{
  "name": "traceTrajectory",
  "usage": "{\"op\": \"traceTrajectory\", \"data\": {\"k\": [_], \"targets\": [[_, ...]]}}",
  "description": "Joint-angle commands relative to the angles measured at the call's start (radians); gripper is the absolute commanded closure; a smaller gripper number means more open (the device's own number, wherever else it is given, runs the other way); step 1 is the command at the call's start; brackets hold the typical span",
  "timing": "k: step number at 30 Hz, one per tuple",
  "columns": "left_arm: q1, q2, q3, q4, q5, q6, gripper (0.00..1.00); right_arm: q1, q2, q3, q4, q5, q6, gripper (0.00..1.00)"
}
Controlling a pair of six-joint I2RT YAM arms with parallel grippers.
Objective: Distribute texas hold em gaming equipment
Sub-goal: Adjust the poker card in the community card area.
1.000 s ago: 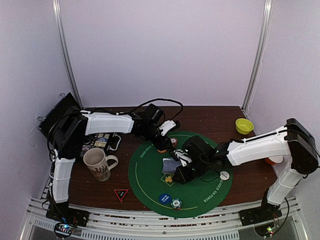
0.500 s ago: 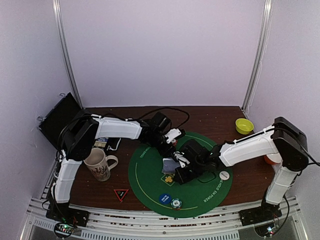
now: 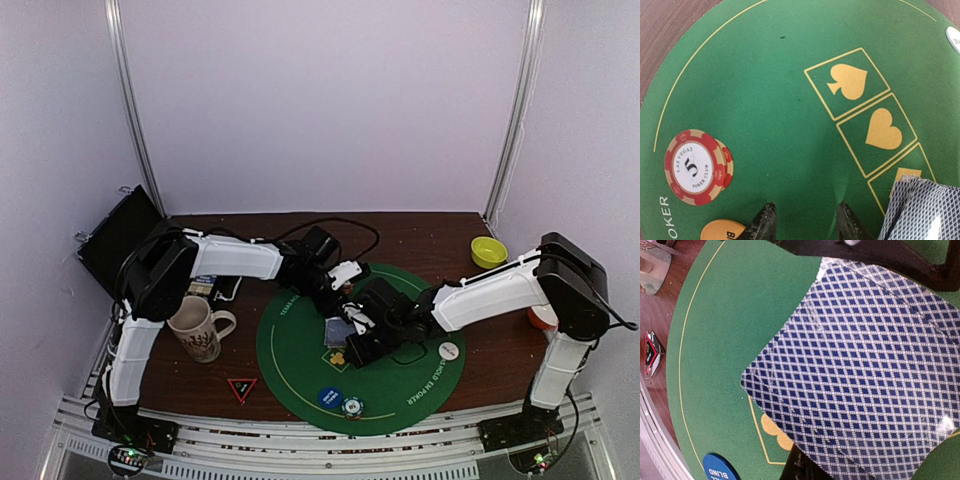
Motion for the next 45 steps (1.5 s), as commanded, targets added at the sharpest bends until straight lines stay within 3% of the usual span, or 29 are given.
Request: {"op": "traceTrajectory", "data": {"k": [1,18,31,37,41,45], "targets": [[-0.028,-0.008,-0.015,-0.033,0.092,0.037,0.57,-0.018,0.002,0.043,0.042,0.068,-0.009,1.00],[-0.038,0.003,-0.022,-0.083,0.192,0.092,0.57,-0.024,0.030,0.066,0.087,0.109,-0.007,1.00],[-0.020,-0.005,0.033,-0.050,0.075,0.039,0.55,-0.025,-0.011,0.048,0.047,0.062,-0.059,1.00],[0.018,-0.045,0.021,-0.022,0.048,0.026,0.54,-0.025,-0.066,0.025,0.006,-0.006,-0.114,0.88],[0.027,-0.065,0.002,-0.022,0.062,0.060,0.53,-0.025,-0.113,0.028,-0.053,-0.160,-0.192,0.80],[0.027,-0.094,-0.004,-0.022,0.084,0.066,0.52,-0.024,-0.206,0.046,-0.141,-0.233,-0.273,0.61]]}}
